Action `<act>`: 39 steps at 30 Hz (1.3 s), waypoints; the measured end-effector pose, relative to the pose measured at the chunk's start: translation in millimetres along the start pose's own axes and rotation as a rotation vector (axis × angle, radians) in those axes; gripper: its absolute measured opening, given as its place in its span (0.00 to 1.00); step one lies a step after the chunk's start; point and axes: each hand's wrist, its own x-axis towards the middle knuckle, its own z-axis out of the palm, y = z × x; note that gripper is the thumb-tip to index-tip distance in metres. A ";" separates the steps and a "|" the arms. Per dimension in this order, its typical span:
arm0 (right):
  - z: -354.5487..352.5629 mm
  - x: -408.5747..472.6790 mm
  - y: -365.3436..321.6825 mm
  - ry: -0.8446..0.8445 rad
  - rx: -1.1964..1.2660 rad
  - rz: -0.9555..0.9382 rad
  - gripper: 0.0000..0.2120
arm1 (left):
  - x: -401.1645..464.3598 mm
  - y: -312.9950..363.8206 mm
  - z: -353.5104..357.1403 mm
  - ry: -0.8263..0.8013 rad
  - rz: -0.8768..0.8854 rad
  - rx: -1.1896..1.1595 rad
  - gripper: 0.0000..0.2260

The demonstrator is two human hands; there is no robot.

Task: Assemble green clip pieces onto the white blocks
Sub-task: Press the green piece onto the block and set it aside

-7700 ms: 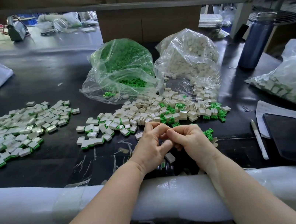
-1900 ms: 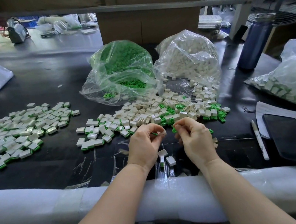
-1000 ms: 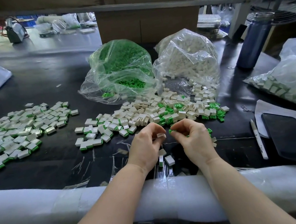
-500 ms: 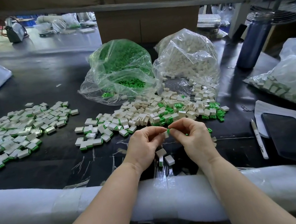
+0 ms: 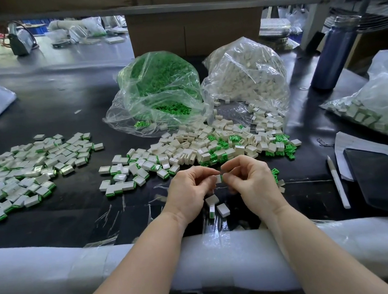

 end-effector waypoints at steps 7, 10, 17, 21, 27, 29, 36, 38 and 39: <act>0.1 -0.1 -2.5 -0.033 0.044 0.033 0.07 | -0.8 1.8 0.8 -0.012 0.004 0.010 0.07; -0.3 -0.1 -2.4 -0.060 0.069 0.050 0.08 | -1.6 1.9 0.9 -0.036 0.015 0.048 0.07; -0.1 0.5 -1.8 -0.048 0.103 0.067 0.08 | -2.2 2.3 0.5 -0.040 0.036 0.062 0.07; -1.1 1.9 -1.0 -0.003 0.181 0.082 0.07 | -2.8 3.8 1.2 -0.052 0.075 0.041 0.07; -3.1 2.1 0.7 -0.009 0.255 0.093 0.05 | -1.9 1.6 0.8 -0.006 0.078 0.036 0.06; -3.3 1.4 0.3 -0.029 0.296 0.092 0.04 | -0.7 0.9 0.8 -0.004 0.038 -0.028 0.04; 1.0 1.3 0.6 -0.049 0.163 0.101 0.07 | 0.0 1.1 1.1 -0.046 -0.011 0.020 0.06; 0.8 1.2 1.0 -0.058 0.116 0.103 0.07 | -0.1 1.2 0.5 -0.049 -0.012 0.077 0.06; 0.6 1.3 1.2 -0.062 0.096 0.105 0.07 | -0.1 1.0 -0.2 -0.051 -0.010 0.112 0.06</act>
